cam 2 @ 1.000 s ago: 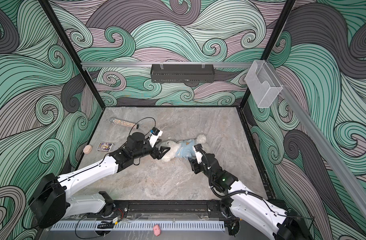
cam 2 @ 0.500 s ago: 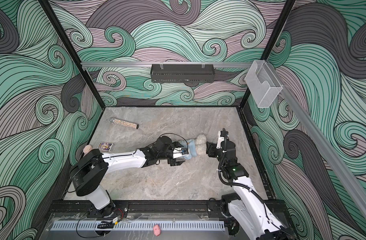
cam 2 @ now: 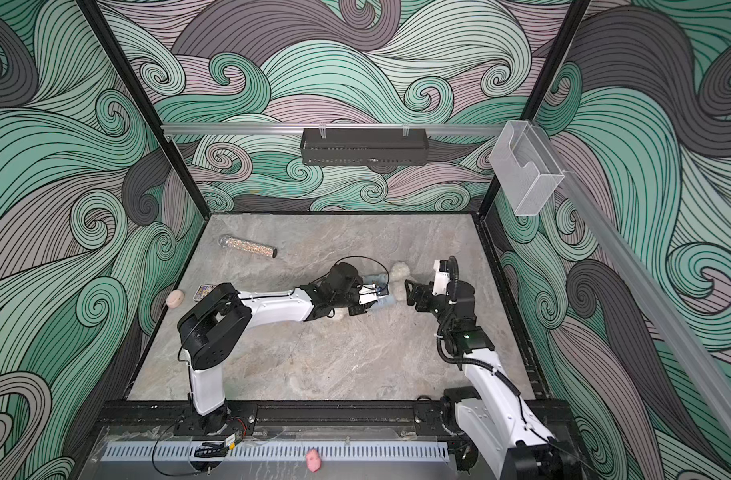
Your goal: Dress the teddy bear
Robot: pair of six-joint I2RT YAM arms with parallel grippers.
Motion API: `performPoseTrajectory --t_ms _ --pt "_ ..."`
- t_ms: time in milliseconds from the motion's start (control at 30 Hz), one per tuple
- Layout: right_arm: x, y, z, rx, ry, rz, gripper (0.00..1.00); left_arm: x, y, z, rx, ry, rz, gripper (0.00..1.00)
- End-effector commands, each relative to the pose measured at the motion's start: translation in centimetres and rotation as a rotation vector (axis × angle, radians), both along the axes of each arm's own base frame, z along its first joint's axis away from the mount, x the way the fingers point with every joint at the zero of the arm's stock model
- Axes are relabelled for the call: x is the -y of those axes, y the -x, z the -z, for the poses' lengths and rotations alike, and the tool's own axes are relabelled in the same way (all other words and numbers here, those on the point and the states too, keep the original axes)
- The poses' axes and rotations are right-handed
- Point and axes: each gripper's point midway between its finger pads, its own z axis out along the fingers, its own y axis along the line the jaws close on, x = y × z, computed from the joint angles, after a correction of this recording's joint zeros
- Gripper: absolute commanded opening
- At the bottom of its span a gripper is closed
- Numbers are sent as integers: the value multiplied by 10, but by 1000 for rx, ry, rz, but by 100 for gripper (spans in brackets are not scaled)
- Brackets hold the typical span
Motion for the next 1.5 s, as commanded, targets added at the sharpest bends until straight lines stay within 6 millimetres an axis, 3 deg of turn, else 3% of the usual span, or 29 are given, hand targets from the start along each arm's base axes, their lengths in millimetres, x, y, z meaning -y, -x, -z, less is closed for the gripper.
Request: performPoseTrajectory --t_ms 0,133,300,400,500,633,733,900,1200,1467 --pt "-24 -7 -24 94 34 -131 87 -15 8 -26 -119 133 49 15" --pt "-55 -3 -29 172 134 -302 87 -41 19 -49 -207 237 124 4" --pt "-106 12 -26 300 279 -557 89 -79 29 -72 -310 261 203 2" --pt "-123 16 -20 338 287 -650 91 -92 34 -79 -338 284 253 1" --pt "-125 14 -17 367 291 -657 91 -100 30 -85 -365 303 242 0" --pt "-110 8 -5 324 340 -579 92 -101 28 -91 -371 305 233 0" --pt "-115 21 6 289 315 -642 92 -101 25 -96 -377 316 222 0" --pt "-126 43 -3 390 275 -701 93 -98 23 -103 -413 323 218 0" --pt "-137 45 -4 400 244 -738 91 -97 35 -136 -427 385 271 0" --pt "-149 44 -18 487 266 -786 91 -92 48 -134 -450 397 332 0"
